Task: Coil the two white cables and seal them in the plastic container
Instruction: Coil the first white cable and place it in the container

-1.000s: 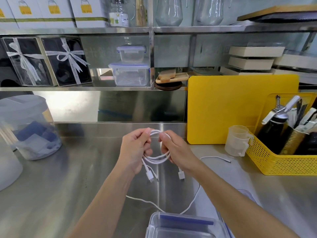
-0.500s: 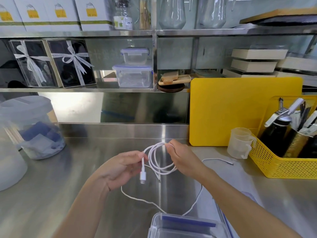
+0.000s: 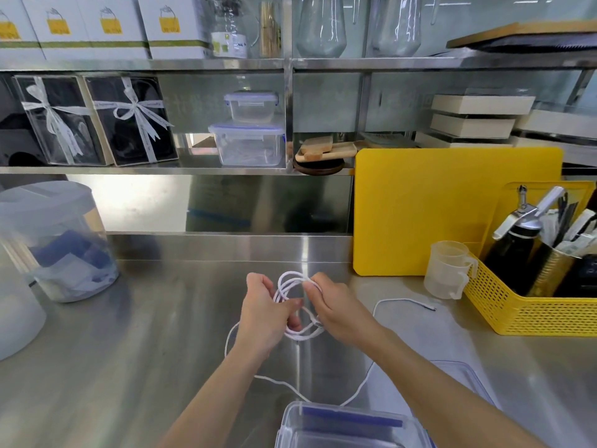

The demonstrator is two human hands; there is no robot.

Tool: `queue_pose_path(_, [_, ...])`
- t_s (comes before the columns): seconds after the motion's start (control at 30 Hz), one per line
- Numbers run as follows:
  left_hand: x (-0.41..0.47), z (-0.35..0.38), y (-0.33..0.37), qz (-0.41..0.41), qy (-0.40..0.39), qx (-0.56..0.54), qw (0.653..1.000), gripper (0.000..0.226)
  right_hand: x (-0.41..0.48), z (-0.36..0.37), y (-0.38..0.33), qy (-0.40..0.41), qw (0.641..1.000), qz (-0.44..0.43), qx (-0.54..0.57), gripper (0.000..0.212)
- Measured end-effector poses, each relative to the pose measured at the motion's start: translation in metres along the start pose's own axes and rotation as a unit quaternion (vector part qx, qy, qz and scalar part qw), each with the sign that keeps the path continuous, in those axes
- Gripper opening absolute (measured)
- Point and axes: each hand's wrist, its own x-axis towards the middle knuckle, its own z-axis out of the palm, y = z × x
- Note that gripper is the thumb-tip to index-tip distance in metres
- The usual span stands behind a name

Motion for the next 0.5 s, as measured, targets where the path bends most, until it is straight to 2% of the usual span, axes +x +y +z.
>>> queue_pose_path(0.13, [-0.0010, 0.0073, -0.0043, 0.044, 0.029, 0.119, 0.992, 0.029, -0.0009, 0.0076, 0.0007, 0.000, 0.999, -0.009, -0.045, 0.021])
queue_pose_path(0.2, [0.0019, 0.0092, -0.0055, 0.049, 0.044, 0.145, 0.987, 0.018, -0.0007, 0.0086, 0.0000, 0.005, 0.999, -0.011, -0.049, 0.023])
queue_pose_path(0.3, [0.0063, 0.0059, -0.0063, 0.010, 0.040, 0.126, 0.991, 0.009, -0.0018, 0.0092, -0.0024, -0.002, 0.999, -0.013, -0.036, 0.032])
queue_pose_path(0.4, [0.0027, 0.0048, -0.0046, 0.017, 0.056, 0.079, 0.995, 0.006, -0.0019, 0.0070, -0.0042, -0.010, 0.999, -0.025, -0.047, 0.032])
queue_pose_path(0.5, [0.0004, 0.0063, -0.0051, 0.036, 0.070, 0.018, 0.997, 0.033, -0.0037, 0.0060, -0.0053, 0.001, 0.984, -0.085, -0.155, 0.034])
